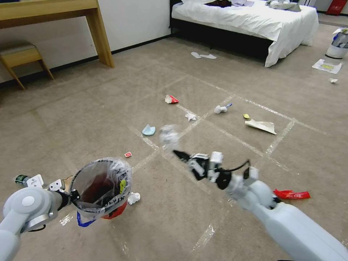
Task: Pick up the trash bin and place the garbage on the floor into it.
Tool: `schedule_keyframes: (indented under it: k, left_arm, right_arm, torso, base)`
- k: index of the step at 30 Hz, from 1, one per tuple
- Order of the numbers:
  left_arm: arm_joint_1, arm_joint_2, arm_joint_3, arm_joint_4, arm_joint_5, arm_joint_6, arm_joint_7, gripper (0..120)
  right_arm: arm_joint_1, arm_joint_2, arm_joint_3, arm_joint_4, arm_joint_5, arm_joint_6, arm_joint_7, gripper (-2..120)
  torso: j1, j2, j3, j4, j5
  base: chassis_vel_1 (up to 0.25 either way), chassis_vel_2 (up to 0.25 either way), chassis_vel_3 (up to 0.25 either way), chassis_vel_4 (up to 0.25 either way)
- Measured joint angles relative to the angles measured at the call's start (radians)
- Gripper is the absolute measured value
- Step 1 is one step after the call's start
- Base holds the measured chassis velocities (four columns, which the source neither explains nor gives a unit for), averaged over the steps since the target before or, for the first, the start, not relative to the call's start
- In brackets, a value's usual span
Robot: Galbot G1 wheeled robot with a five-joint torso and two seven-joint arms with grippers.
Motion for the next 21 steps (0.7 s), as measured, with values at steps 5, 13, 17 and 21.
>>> schedule_keyframes:
  k: [5,13,17,21]
  left_arm:
    - [0.022,-0.017,-0.014,0.001,0.008,0.0,0.001,1]
    - [0.009,-0.031,-0.008,0.027,0.016,0.0,0.001,1]
    - [0.005,-0.034,-0.007,0.036,0.018,0.001,0.005,1]
    - [0.004,-0.035,-0.007,0.039,0.02,0.002,0.009,1]
  right_arm:
    - [0.169,0.05,-0.164,-0.067,0.018,0.0,-0.033,0]
    - [0.342,0.184,-0.358,-0.156,0.05,0.002,-0.03,0]
    - [0.375,0.258,-0.411,-0.191,0.051,0.002,-0.031,0]
    - [0.382,0.306,-0.438,-0.216,0.049,0.003,-0.03,0]
  torso:
    - [0.0,0.0,0.0,0.0008,0.0]
    - [0.0,0.0,0.0,0.0002,0.0]
    - [0.0,0.0,0.0,0.0004,-0.0001]
    - [0.0,0.0,0.0,0.0006,0.0]
  base:
    - [0.0,0.0,0.0,0.0]
    - [0.0,0.0,0.0,0.0]
    - [0.0,0.0,0.0,0.0]
    - [0.0,0.0,0.0,0.0]
